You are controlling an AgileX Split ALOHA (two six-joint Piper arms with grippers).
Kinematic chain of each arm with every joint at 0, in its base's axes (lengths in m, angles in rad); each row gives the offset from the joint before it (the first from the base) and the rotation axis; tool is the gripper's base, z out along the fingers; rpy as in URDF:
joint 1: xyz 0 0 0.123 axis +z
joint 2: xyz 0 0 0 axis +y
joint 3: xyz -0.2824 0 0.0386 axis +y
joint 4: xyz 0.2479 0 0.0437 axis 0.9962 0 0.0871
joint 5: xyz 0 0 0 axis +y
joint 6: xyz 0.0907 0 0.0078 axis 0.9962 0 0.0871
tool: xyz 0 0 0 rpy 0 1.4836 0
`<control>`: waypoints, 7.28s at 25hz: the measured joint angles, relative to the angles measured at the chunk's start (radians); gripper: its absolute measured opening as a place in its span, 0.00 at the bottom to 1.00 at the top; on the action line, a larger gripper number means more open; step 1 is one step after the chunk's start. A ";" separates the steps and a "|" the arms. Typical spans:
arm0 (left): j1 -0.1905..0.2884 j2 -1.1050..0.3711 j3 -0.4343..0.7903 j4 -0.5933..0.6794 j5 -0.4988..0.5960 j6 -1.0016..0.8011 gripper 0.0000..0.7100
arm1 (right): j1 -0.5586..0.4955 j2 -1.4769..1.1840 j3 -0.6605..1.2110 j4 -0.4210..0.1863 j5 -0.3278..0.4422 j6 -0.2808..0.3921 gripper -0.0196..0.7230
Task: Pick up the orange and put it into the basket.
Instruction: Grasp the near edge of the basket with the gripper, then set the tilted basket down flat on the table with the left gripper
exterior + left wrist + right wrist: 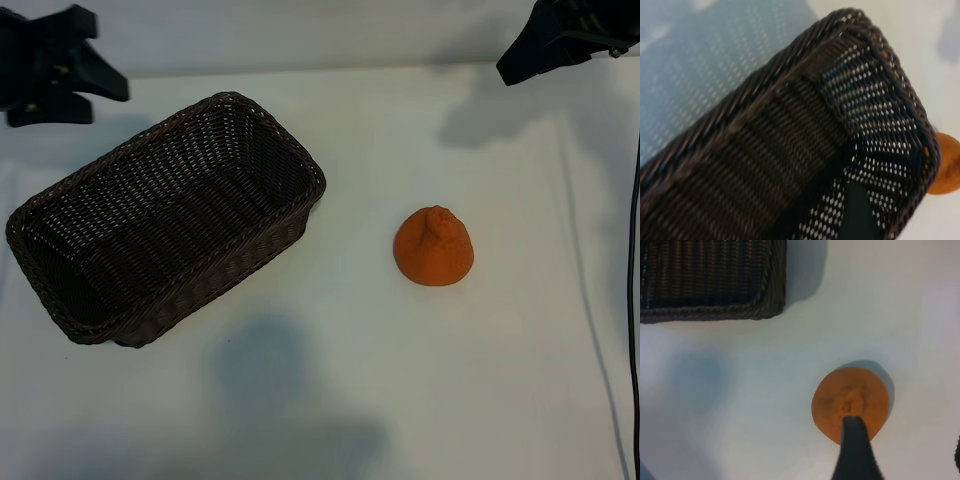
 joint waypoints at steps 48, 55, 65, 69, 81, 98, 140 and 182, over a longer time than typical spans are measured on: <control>0.131 -0.022 0.169 0.404 0.156 -0.363 0.73 | 0.000 0.000 0.000 0.000 0.000 0.001 0.65; 0.131 -0.022 0.186 0.433 0.126 -0.369 0.73 | 0.000 0.000 0.000 0.000 0.000 0.001 0.65; 0.131 -0.003 0.186 0.451 0.094 -0.373 0.73 | 0.000 0.000 0.000 0.000 0.000 0.001 0.65; 0.131 0.043 0.188 0.452 0.078 -0.373 0.73 | 0.000 0.000 0.000 0.000 0.000 0.001 0.65; 0.131 0.112 0.197 0.452 0.027 -0.375 0.73 | 0.000 0.000 0.000 0.000 0.000 0.001 0.65; 0.131 0.166 0.392 0.297 -0.218 -0.258 0.73 | 0.000 0.000 0.000 0.000 0.000 0.001 0.65; 0.132 0.151 0.062 0.155 0.178 -0.190 0.23 | 0.000 0.000 0.000 0.000 0.000 0.000 0.65; -0.004 0.215 -0.167 0.205 0.190 -0.085 0.22 | 0.000 0.000 0.000 0.000 0.000 0.000 0.65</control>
